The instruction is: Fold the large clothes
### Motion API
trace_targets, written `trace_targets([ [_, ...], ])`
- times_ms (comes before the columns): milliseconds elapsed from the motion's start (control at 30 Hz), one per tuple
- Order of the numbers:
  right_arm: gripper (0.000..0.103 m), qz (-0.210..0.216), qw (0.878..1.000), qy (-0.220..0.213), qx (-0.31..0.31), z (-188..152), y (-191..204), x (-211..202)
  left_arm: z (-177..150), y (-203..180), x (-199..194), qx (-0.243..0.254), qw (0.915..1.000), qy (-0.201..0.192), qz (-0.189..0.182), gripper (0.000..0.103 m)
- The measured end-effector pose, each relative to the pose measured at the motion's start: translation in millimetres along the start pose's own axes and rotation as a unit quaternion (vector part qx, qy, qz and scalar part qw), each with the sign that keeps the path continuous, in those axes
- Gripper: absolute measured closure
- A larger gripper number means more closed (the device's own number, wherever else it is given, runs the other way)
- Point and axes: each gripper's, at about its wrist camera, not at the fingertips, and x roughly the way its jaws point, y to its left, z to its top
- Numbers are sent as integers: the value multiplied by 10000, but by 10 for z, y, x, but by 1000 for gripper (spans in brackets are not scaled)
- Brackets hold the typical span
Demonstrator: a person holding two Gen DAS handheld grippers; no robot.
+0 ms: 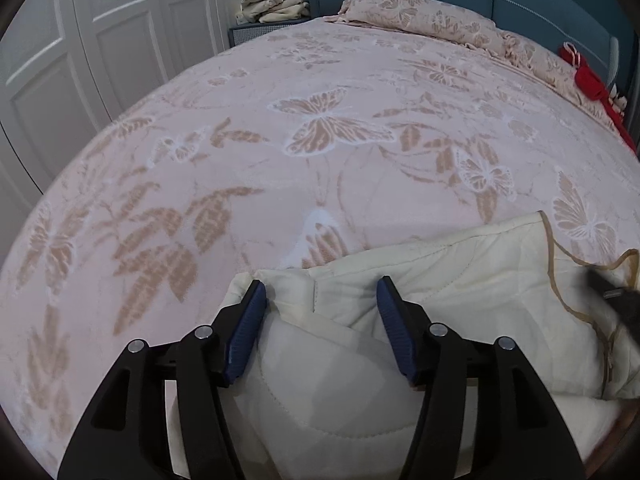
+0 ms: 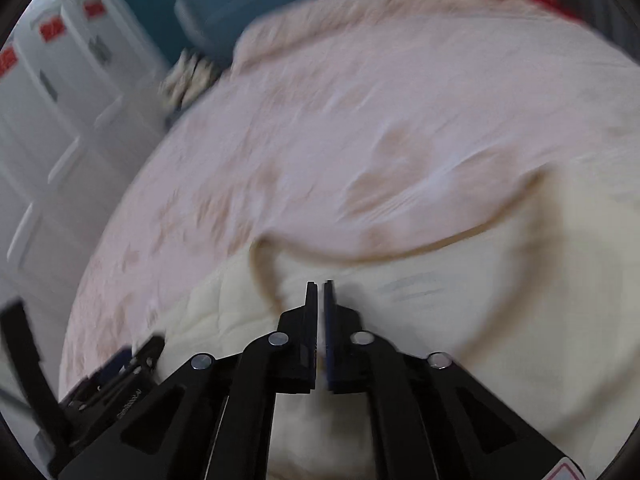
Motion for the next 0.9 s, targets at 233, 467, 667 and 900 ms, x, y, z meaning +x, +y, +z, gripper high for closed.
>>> trace_targets([
  [233, 89, -808, 9927, -412, 789, 122, -1337, -877, 157, -610, -808, 309, 9917, -395, -1182, 33],
  [467, 103, -596, 9950, 87, 796, 57, -1785, -716, -28, -2029, -549, 991, 9660, 654, -2295, 37],
  [667, 103, -477, 9951, 83, 866, 10, -1910, -658, -295, -2381, -214, 1344, 9752, 597, -1657, 41],
  [900, 103, -1072, 9913, -282, 705, -54, -1821, -667, -322, -2251, -180, 1055, 9834, 278, -1448, 41],
])
